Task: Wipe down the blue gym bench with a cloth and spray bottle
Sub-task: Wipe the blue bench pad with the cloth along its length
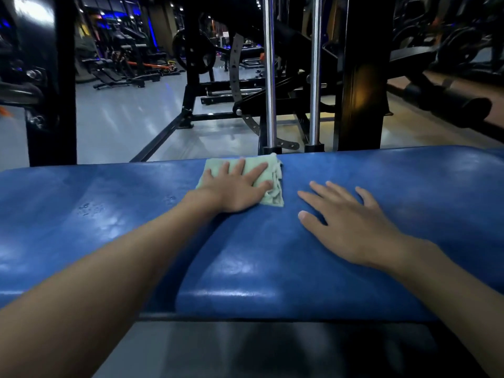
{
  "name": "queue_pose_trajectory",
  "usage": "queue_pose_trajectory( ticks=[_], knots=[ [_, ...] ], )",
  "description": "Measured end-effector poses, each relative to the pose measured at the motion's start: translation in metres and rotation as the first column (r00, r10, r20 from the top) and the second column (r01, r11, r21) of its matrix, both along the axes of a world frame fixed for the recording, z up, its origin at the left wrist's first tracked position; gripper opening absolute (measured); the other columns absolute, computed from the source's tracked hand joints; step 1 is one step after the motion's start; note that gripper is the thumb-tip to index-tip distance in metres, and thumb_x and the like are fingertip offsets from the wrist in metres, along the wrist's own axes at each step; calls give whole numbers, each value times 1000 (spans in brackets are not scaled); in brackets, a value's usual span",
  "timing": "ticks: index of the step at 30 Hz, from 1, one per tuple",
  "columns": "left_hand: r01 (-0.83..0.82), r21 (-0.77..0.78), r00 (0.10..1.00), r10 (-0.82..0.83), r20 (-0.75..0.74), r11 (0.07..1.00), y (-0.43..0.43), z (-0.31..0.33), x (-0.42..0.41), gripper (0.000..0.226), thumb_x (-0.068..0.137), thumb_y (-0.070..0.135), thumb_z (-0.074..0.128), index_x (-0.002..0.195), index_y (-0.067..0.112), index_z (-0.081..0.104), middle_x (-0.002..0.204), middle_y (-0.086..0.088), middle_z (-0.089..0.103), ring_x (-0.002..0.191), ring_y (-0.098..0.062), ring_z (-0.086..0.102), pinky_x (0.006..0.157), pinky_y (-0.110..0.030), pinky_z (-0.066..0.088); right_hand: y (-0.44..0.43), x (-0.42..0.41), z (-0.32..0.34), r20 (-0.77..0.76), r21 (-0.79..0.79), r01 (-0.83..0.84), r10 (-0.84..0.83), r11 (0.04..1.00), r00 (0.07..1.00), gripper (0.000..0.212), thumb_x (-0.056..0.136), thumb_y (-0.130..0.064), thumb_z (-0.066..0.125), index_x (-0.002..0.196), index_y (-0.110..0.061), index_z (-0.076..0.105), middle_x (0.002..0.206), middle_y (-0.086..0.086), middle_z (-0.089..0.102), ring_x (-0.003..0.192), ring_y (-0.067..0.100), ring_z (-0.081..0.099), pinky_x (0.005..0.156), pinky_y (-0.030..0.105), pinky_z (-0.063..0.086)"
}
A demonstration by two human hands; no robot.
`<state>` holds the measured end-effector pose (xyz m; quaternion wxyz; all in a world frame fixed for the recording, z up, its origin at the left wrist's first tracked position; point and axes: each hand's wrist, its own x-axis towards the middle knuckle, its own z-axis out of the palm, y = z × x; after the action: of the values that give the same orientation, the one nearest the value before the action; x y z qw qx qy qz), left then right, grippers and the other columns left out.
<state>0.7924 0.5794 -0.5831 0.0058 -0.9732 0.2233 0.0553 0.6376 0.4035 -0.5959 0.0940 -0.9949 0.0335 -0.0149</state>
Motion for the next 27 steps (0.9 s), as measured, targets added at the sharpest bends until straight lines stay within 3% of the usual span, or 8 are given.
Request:
queue_pose_trajectory(
  ticks=[8, 17, 22, 24, 27],
  knots=[
    [-18, 9, 1000, 18, -18, 1000, -15, 5, 57, 65, 91, 73, 13, 152, 54, 0, 168, 0, 3, 153, -31, 4, 117, -61, 0, 1, 0, 3, -15, 20, 23, -22, 1000, 1000, 58, 97, -61, 16, 152, -45, 15, 164, -19, 1, 149, 3, -6, 121, 45, -5],
    [122, 6, 991, -122, 59, 993, 50, -6, -85, 79, 75, 78, -3, 150, 55, -9, 167, 4, -4, 153, -26, -1, 119, -56, 3, 1, -2, 2, 33, 44, 38, -39, 998, 999, 57, 98, -60, 21, 152, -43, 23, 163, -18, 11, 149, 4, 2, 121, 45, -1],
    [141, 17, 987, -142, 70, 990, 80, -5, -154, 80, 67, 77, -15, 144, 58, -22, 166, 5, -14, 153, -24, -11, 121, -53, -2, 3, 1, 12, 41, 100, 67, -71, 993, 997, 53, 98, -55, 36, 147, -34, 39, 160, -12, 26, 148, 8, 16, 121, 45, 4],
    [138, 20, 989, -138, 53, 990, 83, -4, -156, 79, 68, 79, -13, 144, 59, -22, 166, 6, -14, 153, -24, -12, 121, -53, -2, 8, 6, 17, 108, 120, 48, -61, 992, 992, 53, 98, -54, 38, 146, -31, 41, 156, -10, 34, 146, 9, 22, 120, 45, 6],
    [130, 16, 990, -131, 45, 991, 78, -2, -139, 68, 84, 79, 3, 146, 60, -15, 167, 6, -11, 153, -24, -8, 121, -54, -1, 18, 13, 16, 77, 135, 9, -19, 991, 997, 57, 99, -55, 34, 151, -35, 29, 161, -11, 24, 149, 9, 15, 121, 45, 4]
  ],
)
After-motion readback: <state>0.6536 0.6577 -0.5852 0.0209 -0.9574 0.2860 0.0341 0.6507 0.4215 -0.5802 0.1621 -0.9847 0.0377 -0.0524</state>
